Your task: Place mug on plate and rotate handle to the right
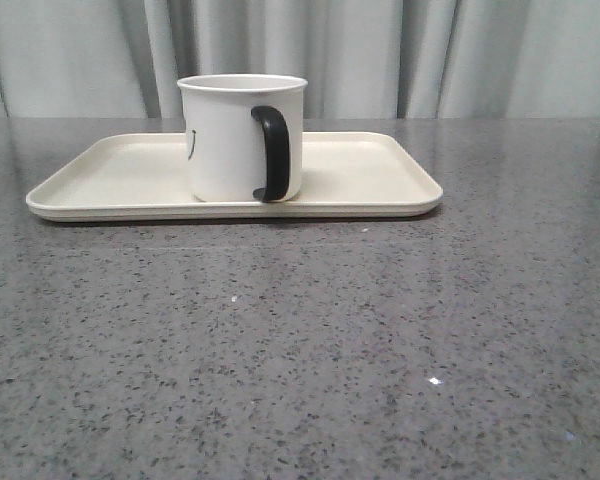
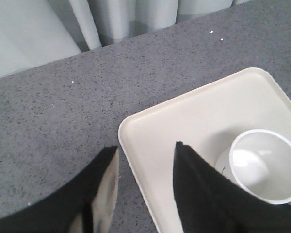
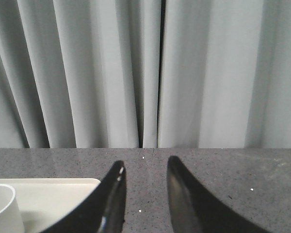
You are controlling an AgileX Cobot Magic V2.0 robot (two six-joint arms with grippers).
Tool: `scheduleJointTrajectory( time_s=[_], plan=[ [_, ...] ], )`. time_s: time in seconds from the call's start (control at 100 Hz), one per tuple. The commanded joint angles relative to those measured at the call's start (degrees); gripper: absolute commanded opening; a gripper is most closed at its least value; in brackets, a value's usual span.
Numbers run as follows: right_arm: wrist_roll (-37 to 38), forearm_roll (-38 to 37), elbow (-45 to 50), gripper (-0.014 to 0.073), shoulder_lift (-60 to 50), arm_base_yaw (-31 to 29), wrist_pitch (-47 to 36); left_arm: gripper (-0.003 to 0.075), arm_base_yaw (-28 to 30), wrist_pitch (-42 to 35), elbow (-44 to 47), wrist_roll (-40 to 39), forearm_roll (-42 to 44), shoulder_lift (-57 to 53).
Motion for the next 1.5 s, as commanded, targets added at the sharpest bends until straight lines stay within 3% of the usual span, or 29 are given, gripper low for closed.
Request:
scheduleJointTrajectory(
  time_s=[0.0,0.23,0.67,1.03,1.22,1.49],
  plan=[
    [-1.8,-0.3,-6.0,0.0238,4.6,-0.3,-1.6,0.0274,1.4,-0.6,0.4,0.8,-0.3,-4.5],
    [-6.6,-0.3,-21.0,0.0238,17.1,0.8,7.9,0.0274,5.8,-0.6,5.1,1.7,0.5,-10.3],
    [-11.9,-0.2,-47.8,0.0238,40.0,14.6,22.4,0.0272,9.1,-2.2,22.7,2.0,4.2,-21.8],
    [-13.4,3.6,-68.5,0.0238,54.4,15.7,36.0,0.017,9.1,-4.3,35.7,3.1,4.2,-29.2],
    [-14.2,7.7,-74.9,0.0238,59.9,15.7,41.2,0.0167,9.1,-4.9,38.1,3.1,4.7,-31.7],
    [-15.5,13.4,-75.2,0.0238,64.7,15.9,43.9,0.0167,9.1,-5.1,38.3,3.1,4.7,-32.9]
  ],
)
